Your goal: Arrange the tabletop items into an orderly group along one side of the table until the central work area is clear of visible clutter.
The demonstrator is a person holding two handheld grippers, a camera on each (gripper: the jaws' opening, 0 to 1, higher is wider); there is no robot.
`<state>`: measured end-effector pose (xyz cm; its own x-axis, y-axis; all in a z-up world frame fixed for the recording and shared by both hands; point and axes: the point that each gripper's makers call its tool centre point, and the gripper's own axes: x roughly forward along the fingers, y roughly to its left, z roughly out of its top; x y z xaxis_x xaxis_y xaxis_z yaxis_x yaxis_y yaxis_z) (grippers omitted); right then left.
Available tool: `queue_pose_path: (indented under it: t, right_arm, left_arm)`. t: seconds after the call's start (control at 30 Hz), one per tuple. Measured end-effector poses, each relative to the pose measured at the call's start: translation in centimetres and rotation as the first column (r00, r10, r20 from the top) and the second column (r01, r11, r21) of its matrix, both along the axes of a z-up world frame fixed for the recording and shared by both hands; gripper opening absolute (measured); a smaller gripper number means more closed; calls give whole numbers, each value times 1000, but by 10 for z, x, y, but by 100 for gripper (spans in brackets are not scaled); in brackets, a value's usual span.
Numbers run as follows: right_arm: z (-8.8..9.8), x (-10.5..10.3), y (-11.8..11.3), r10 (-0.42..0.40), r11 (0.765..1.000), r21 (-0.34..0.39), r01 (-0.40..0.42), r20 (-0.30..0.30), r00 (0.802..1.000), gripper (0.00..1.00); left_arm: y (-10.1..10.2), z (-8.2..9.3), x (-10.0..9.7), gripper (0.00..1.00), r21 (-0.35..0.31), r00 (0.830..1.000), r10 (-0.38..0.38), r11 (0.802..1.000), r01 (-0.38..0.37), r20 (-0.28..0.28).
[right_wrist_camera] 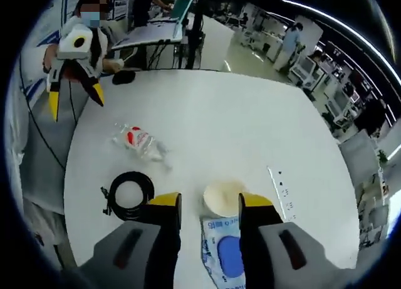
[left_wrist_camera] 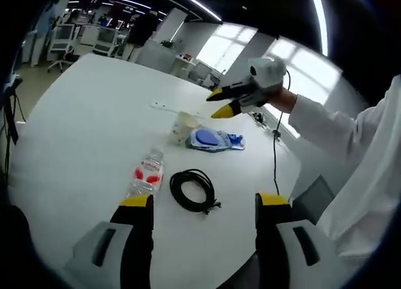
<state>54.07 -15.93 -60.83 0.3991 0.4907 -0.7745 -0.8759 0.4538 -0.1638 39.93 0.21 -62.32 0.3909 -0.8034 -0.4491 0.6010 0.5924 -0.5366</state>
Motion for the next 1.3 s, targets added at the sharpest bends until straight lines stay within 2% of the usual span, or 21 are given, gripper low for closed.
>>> queue_pose_path:
  t: [0.27, 0.4, 0.47, 0.5, 0.7, 0.8, 0.83, 0.87, 0.93, 1.07, 1.13, 1.17, 1.2, 1.3]
  right_arm:
    - [12, -18, 11, -110, 978, 174, 113, -30, 994, 36]
    - [17, -26, 18, -174, 941, 283, 188, -74, 982, 36]
    - [20, -28, 22, -205, 912, 343, 226, -97, 974, 37]
    - [21, -31, 25, -222, 888, 382, 256, -132, 966, 37]
    - [19, -41, 36, -276, 800, 490, 347, -213, 937, 38]
    - [18, -43, 41, -316, 709, 562, 426, -287, 904, 38]
    - [17, -44, 43, -322, 687, 575, 444, -307, 896, 39]
    - [16, -44, 45, -335, 650, 595, 474, -336, 881, 39]
    - [11, -47, 48, -338, 603, 613, 511, -384, 859, 40]
    - [-1, -49, 54, -345, 568, 615, 547, -425, 837, 40]
    - [-4, -49, 58, -347, 536, 618, 575, -459, 818, 41]
    - [-6, -48, 61, -346, 497, 627, 599, -490, 800, 41]
    - [-8, -48, 63, -344, 475, 627, 617, -513, 787, 42]
    - [-19, -46, 69, -330, 387, 620, 683, -599, 730, 43]
  left_arm:
    - [-2, 4, -2, 66, 8, 1000, -29, 1000, 29, 9]
    - [-1, 6, -3, 66, 15, 999, -42, 999, 42, 12]
    - [-1, 7, -2, 66, 15, 999, -44, 999, 44, 14]
    - [-1, 8, -2, 66, 17, 999, -48, 999, 47, 15]
    - [-1, 10, 0, 65, 26, 998, -65, 998, 64, 19]
    - [0, 10, 2, 65, 26, 998, -61, 998, 60, 16]
    - [1, 10, 3, 65, 25, 998, -60, 998, 60, 16]
    - [1, 10, 4, 65, 25, 998, -61, 998, 60, 16]
    - [1, 10, 7, 65, 25, 998, -61, 998, 60, 16]
    - [2, 9, 11, 65, 30, 998, -63, 998, 63, 16]
    - [3, 6, 14, 65, 32, 998, -59, 998, 59, 11]
    - [4, 5, 16, 65, 29, 999, -54, 998, 53, 8]
    - [4, 6, 17, 64, 27, 999, -52, 998, 52, 7]
    - [5, 3, 20, 64, 28, 999, -49, 998, 49, 3]
